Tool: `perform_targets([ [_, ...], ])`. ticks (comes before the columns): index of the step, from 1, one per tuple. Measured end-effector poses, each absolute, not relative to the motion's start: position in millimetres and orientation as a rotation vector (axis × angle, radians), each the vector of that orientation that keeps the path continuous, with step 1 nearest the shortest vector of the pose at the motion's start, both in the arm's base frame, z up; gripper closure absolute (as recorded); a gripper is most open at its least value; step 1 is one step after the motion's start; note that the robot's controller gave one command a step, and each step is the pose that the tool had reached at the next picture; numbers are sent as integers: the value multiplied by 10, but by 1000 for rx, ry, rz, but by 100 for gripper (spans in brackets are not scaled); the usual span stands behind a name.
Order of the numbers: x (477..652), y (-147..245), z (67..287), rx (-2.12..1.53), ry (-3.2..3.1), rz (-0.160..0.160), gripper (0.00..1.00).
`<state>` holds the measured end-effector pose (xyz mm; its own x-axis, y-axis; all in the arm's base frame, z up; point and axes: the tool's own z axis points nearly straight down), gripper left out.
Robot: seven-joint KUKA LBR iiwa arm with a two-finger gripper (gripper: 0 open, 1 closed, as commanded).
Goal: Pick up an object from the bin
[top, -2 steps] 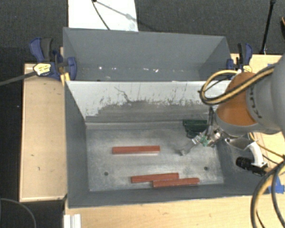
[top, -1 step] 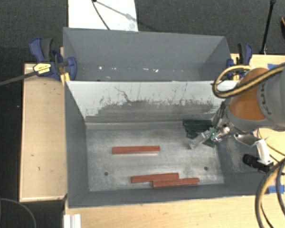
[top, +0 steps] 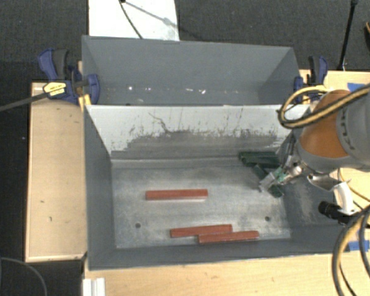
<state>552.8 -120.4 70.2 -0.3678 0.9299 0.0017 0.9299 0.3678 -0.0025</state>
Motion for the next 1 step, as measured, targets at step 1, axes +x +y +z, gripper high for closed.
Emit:
perform_targets([
  [1,5524,-1211,725,-1755,-2603,3,100],
])
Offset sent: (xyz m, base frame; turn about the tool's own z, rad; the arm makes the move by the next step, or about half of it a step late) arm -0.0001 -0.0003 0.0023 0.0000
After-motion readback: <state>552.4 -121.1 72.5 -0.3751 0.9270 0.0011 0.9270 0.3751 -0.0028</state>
